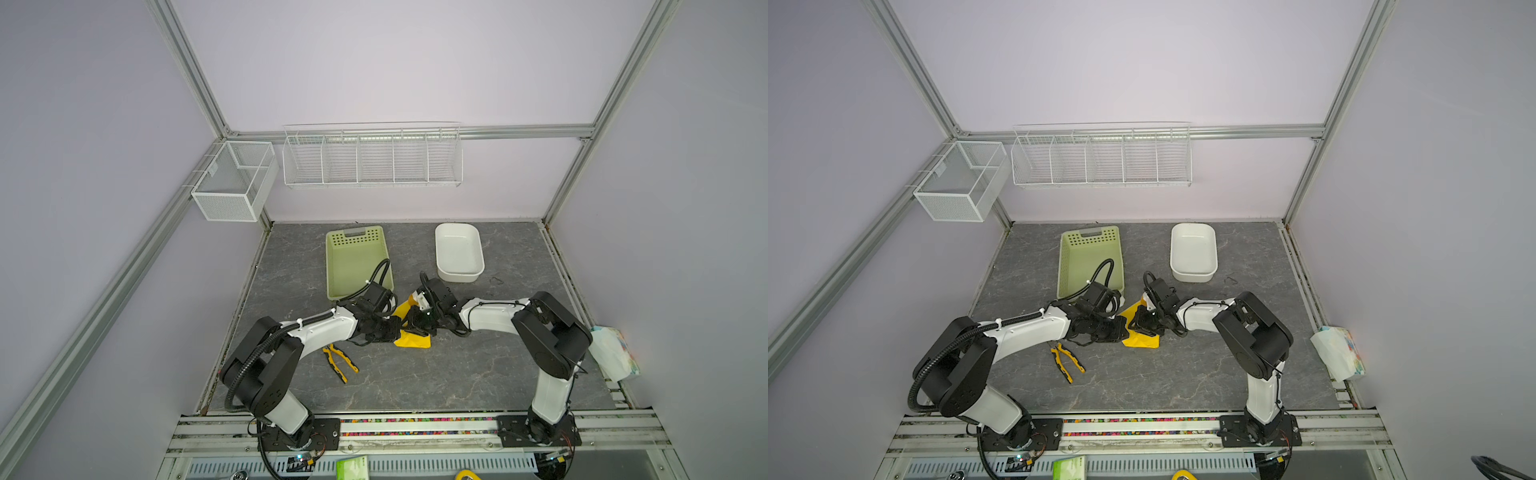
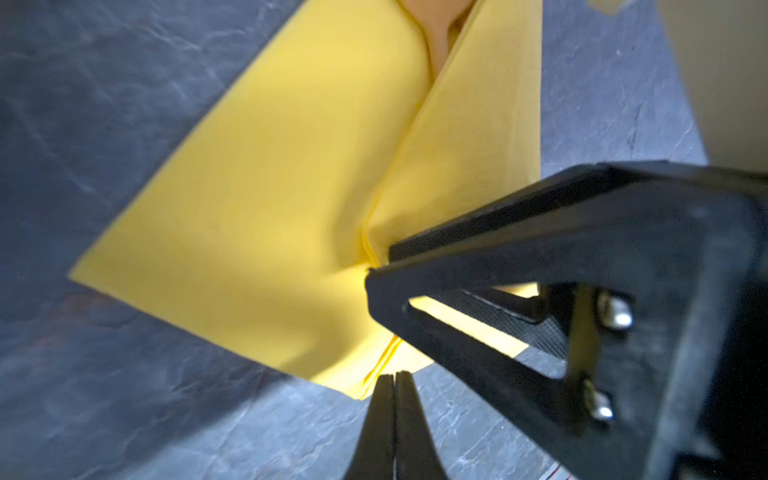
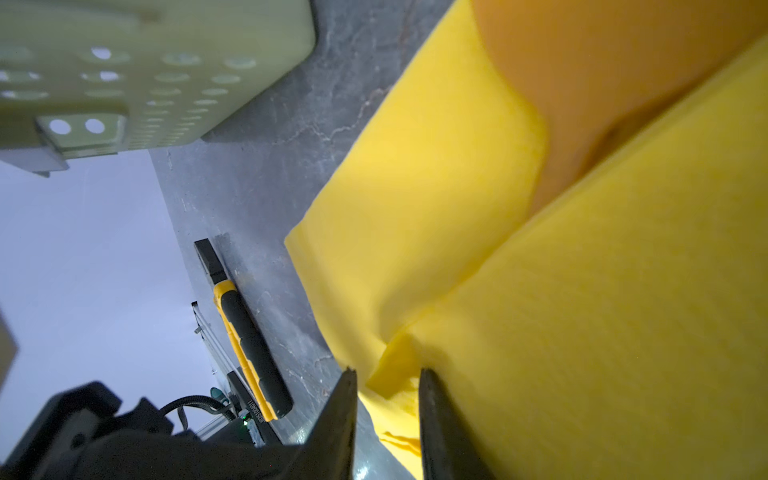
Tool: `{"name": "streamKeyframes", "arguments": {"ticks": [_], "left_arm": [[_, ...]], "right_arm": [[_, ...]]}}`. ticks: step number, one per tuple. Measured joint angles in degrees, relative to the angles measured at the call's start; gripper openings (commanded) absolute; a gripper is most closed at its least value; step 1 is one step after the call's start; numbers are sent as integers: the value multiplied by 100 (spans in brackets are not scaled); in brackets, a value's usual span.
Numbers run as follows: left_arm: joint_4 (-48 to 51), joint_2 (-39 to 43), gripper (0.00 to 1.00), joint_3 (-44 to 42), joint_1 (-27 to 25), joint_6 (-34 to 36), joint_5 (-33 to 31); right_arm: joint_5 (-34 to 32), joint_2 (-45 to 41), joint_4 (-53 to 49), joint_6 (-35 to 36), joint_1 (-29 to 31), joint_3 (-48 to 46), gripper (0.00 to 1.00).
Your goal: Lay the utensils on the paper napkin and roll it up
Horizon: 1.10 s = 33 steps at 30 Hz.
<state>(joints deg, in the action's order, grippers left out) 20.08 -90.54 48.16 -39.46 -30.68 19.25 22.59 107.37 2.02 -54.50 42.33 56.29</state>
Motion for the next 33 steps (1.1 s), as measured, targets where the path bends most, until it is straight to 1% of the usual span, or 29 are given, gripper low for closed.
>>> {"name": "streamKeyframes", "arguments": {"ticks": [5,10,16,18,19,24,26,27,33], "left_arm": [[162,0,0,114,96,94,0],[181,-15,0,289,122,131,2],[188,-74,0,319,133,144,4],[190,-79,0,321,133,144,2],[192,-79,0,328,133,144,2],[190,-85,0,350,133,146,4],[199,-114,0,365,133,146,7],[203,-144,0,391,133,146,11],[199,-385,0,540,133,146,66]], "right_arm": [[-7,-26,0,2,15,0,39],[-31,-59,-48,0,15,0,37],[-90,-66,-98,-22,15,-4,25],[-114,-66,-109,-42,15,-9,18],[-125,-66,-109,-48,15,-9,17],[-166,-66,-116,-57,15,-13,13],[-181,-66,-118,-63,15,-17,8],[-184,-66,-120,-63,15,-22,7],[-201,-68,-136,-61,15,-83,7]]}}
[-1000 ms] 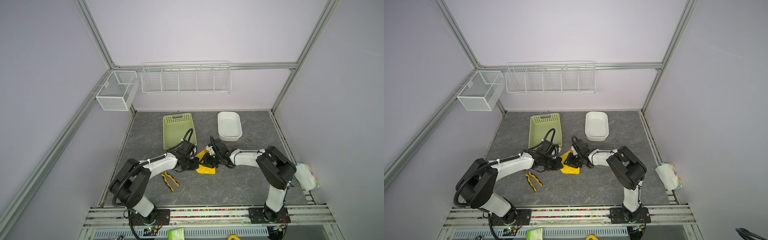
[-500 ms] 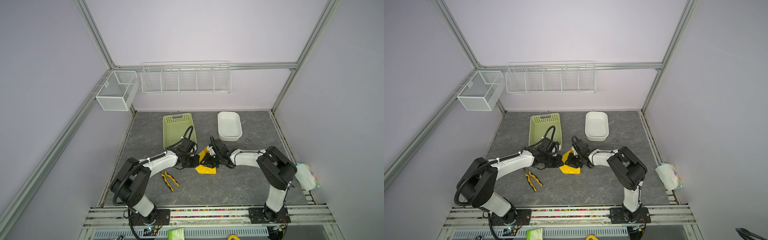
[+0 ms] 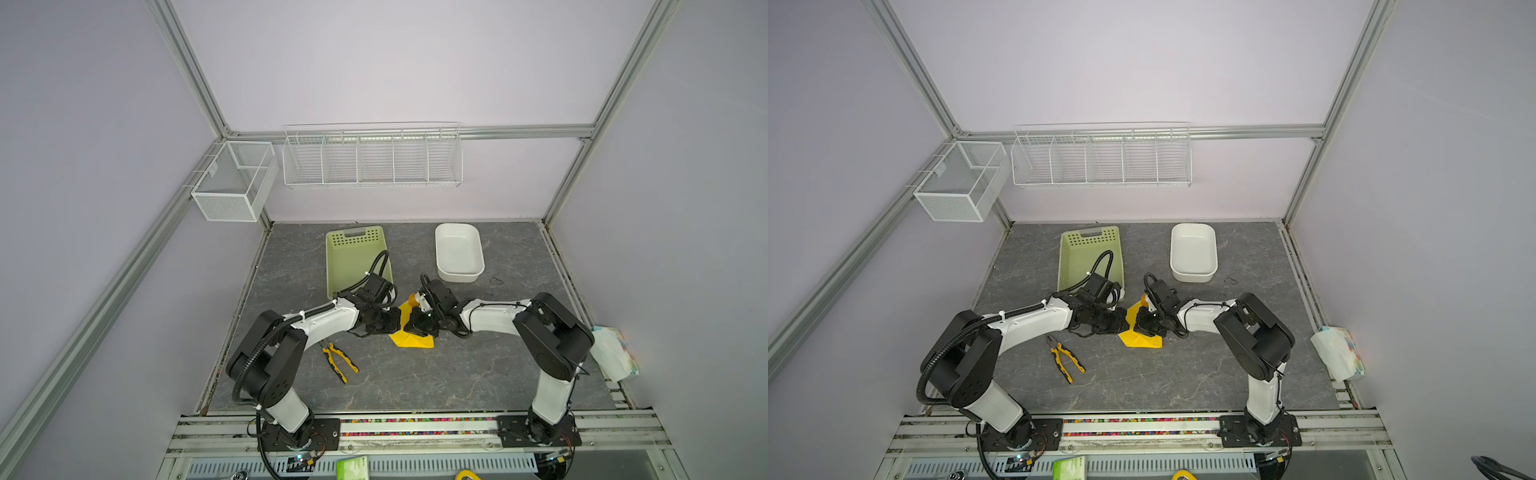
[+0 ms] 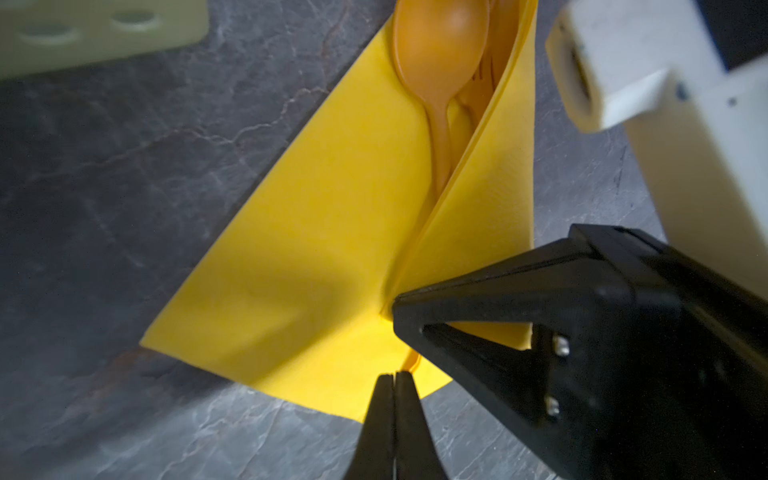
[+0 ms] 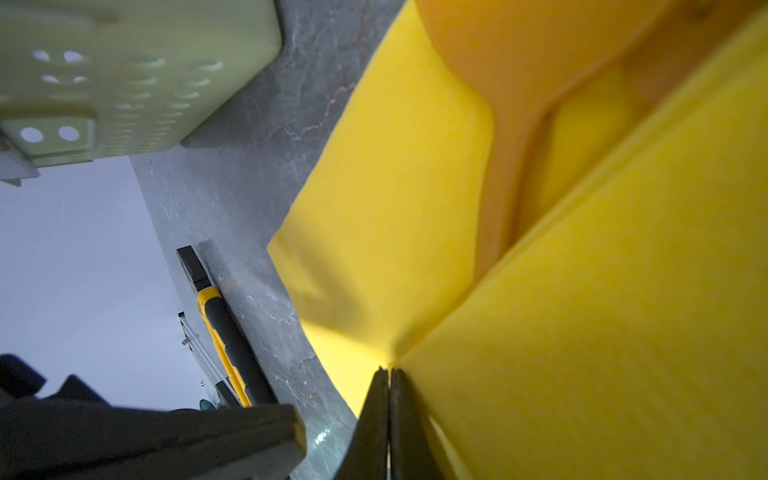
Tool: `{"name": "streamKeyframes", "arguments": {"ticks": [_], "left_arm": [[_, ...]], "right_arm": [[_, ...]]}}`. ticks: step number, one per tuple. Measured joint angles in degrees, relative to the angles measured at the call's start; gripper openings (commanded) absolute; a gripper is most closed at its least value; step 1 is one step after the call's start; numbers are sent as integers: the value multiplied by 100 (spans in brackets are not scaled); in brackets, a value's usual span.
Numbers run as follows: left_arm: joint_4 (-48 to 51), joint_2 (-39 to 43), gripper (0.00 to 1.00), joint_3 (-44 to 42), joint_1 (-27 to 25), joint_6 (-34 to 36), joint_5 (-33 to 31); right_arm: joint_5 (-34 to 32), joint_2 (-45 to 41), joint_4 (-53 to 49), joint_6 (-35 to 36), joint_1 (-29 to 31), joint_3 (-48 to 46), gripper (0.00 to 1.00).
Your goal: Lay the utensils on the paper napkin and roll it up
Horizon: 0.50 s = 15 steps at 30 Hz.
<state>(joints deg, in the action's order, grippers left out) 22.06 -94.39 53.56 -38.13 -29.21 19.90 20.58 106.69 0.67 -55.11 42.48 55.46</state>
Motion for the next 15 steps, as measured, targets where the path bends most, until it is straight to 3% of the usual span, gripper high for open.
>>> {"name": "streamKeyframes", "arguments": {"ticks": [15], "left_arm": [[-175,-232,0,122,0,-24,205]], "right_arm": [[7,0,13,2,-2,-35,7]]}}
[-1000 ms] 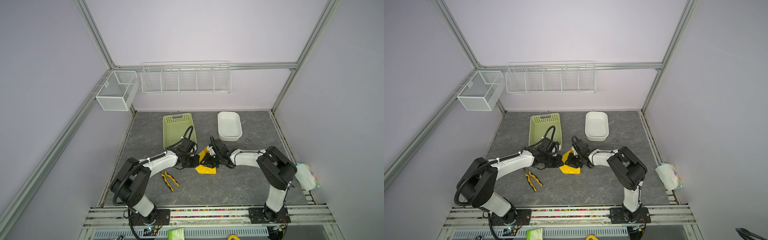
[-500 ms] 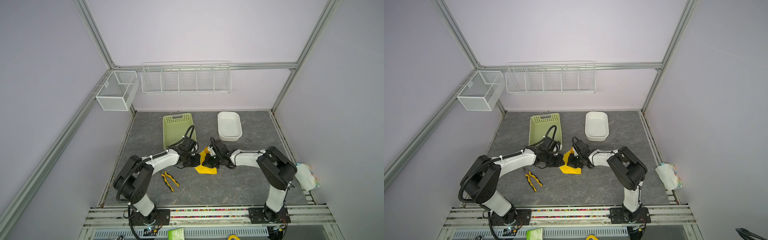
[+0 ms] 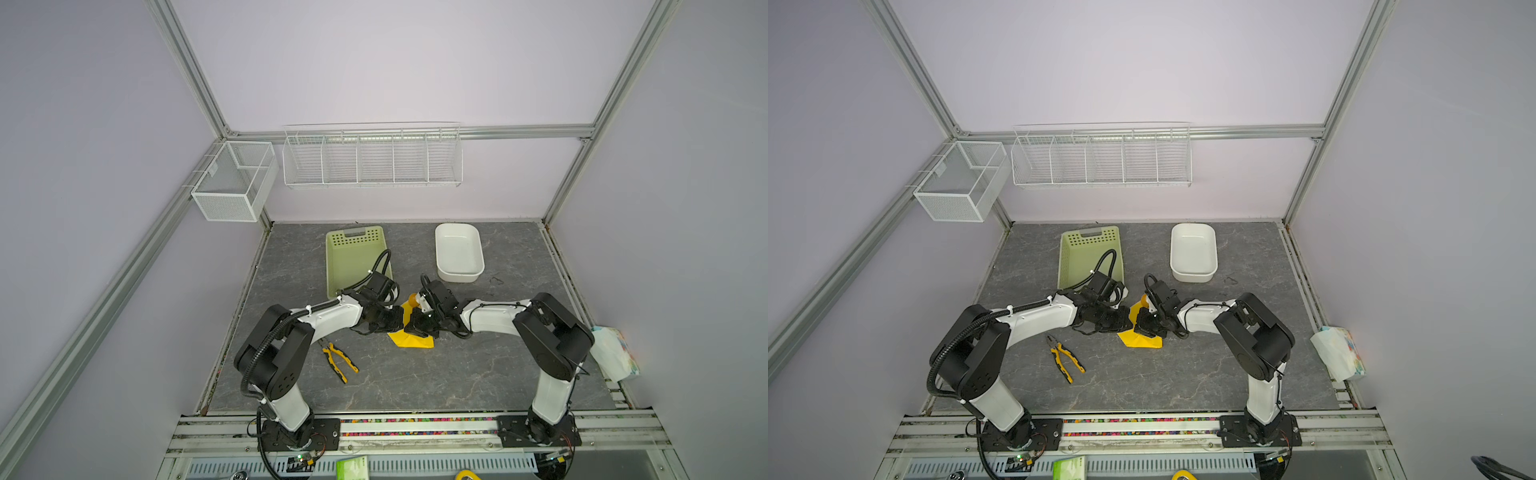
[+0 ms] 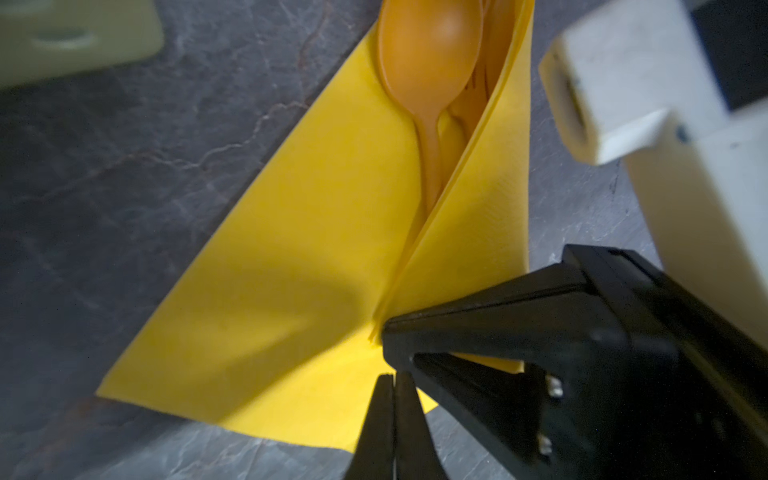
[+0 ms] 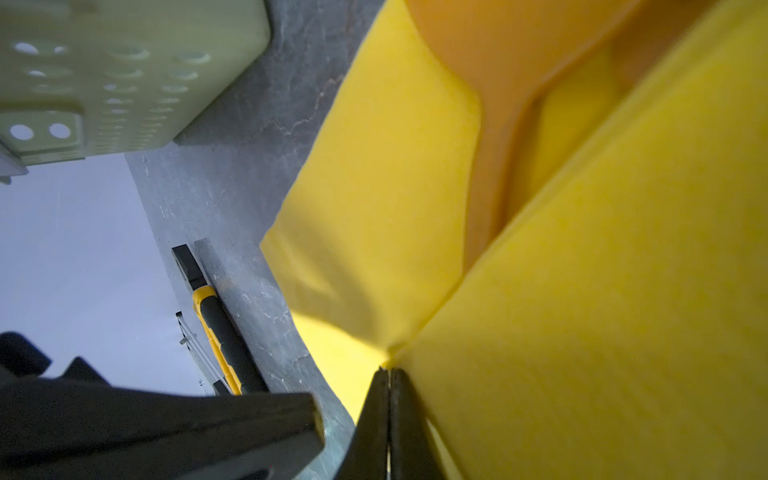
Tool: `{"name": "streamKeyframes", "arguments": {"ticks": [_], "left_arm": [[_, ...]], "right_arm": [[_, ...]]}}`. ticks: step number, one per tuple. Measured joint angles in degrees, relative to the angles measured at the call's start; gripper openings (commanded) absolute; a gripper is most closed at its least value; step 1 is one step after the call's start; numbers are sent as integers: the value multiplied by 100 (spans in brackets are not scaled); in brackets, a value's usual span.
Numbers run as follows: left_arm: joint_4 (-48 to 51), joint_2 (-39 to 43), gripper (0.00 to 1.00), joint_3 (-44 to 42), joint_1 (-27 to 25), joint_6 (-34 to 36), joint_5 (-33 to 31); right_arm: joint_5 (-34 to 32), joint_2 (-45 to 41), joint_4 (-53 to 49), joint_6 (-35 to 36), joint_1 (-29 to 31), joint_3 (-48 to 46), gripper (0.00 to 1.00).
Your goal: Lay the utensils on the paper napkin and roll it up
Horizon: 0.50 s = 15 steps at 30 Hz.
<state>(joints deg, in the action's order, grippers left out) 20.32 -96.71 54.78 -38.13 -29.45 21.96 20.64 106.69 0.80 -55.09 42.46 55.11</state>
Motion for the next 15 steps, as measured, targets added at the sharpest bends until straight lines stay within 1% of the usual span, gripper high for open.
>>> {"name": "streamKeyframes", "arguments": {"ticks": [4,8,15], "left_arm": [[-363,203,0,-382,4,-96,223],[-800,365,0,-874,-35,-345,509],[-1622,372,0,-1349,-378,-876,824]], "right_arm": [[20,0,28,-2,-9,-7,7],[79,2,157,-35,-11,-61,7],[240,50,446,-151,-28,-160,7]]}}
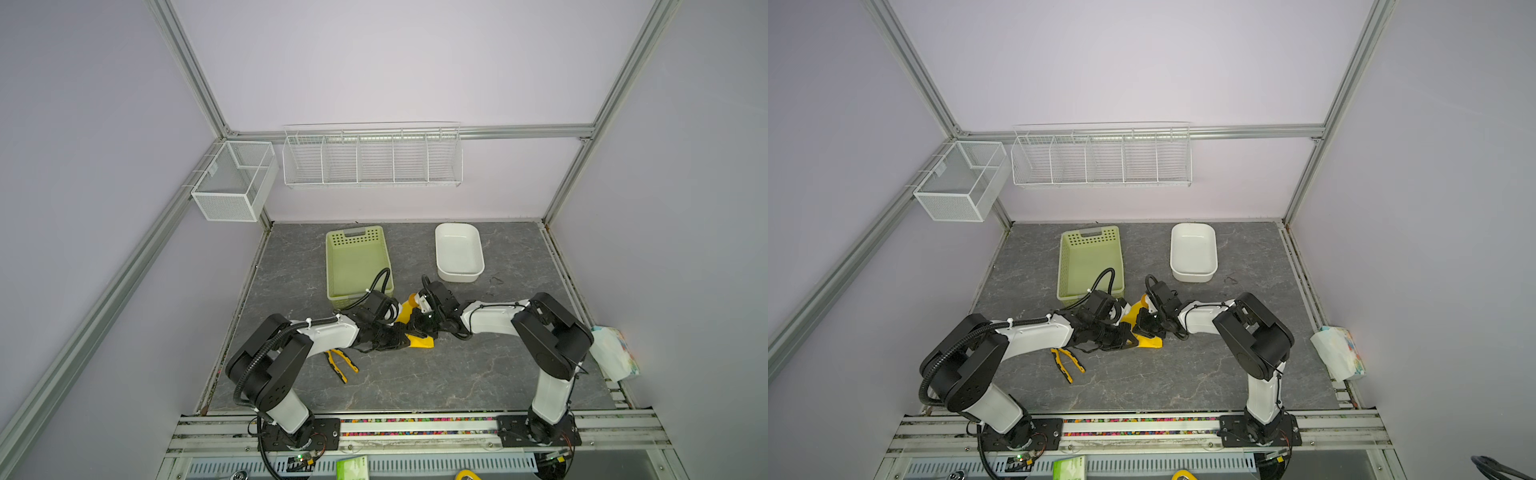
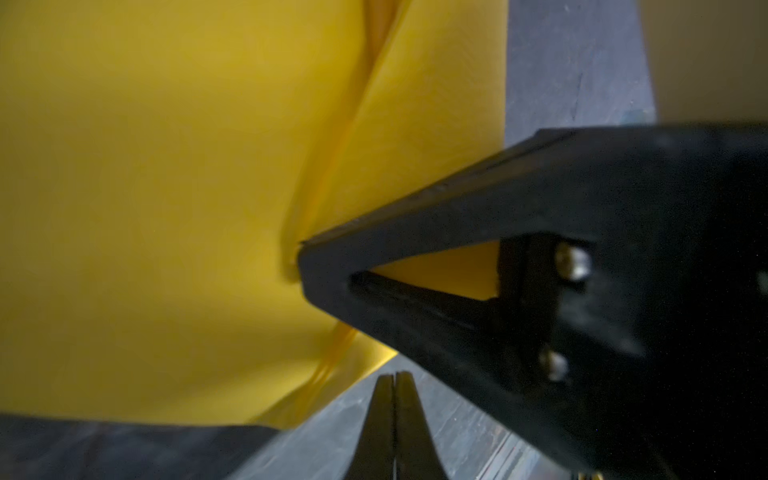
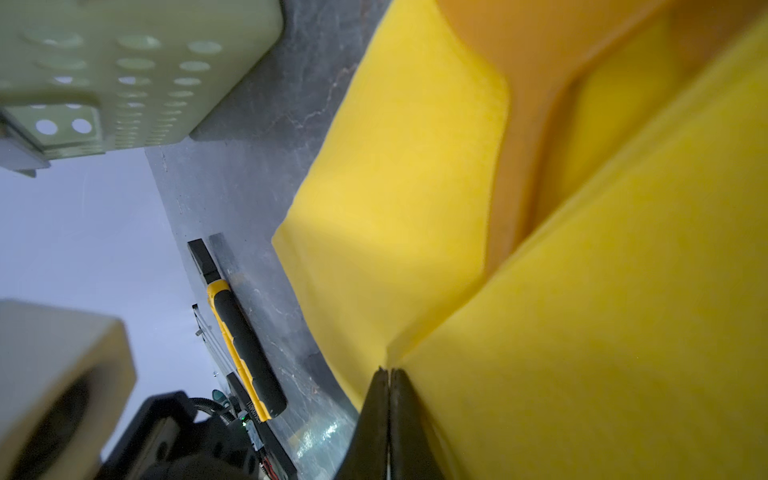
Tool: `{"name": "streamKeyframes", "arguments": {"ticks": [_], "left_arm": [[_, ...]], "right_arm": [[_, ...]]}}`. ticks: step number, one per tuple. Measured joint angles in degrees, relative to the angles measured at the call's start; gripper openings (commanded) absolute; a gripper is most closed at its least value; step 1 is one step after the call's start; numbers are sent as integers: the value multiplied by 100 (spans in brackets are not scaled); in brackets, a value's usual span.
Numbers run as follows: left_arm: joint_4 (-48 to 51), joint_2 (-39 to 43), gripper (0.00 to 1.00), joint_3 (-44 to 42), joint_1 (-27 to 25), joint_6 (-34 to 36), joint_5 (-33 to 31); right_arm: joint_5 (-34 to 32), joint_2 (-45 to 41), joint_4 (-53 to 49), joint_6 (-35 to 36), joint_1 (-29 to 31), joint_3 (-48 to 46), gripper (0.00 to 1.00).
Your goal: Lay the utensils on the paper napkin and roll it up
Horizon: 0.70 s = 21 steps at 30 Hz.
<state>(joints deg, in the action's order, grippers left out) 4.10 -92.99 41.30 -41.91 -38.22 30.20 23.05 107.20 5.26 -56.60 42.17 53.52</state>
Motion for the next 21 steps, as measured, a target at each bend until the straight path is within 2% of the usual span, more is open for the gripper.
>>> {"name": "streamKeyframes", "arguments": {"ticks": [4,10,21], "left_arm": [[-629,-103,0,-157,-17,-365,153],[-927,-131,0,-227,-66,-608,181],[-503,426,0,-269,-57,-503,-142]], "right_arm": [[160,72,352,-98,-20,-105,7],[474,173,1215,-293,-111,-442,7],[901,542,3217,-632,-157,-962,7]]}}
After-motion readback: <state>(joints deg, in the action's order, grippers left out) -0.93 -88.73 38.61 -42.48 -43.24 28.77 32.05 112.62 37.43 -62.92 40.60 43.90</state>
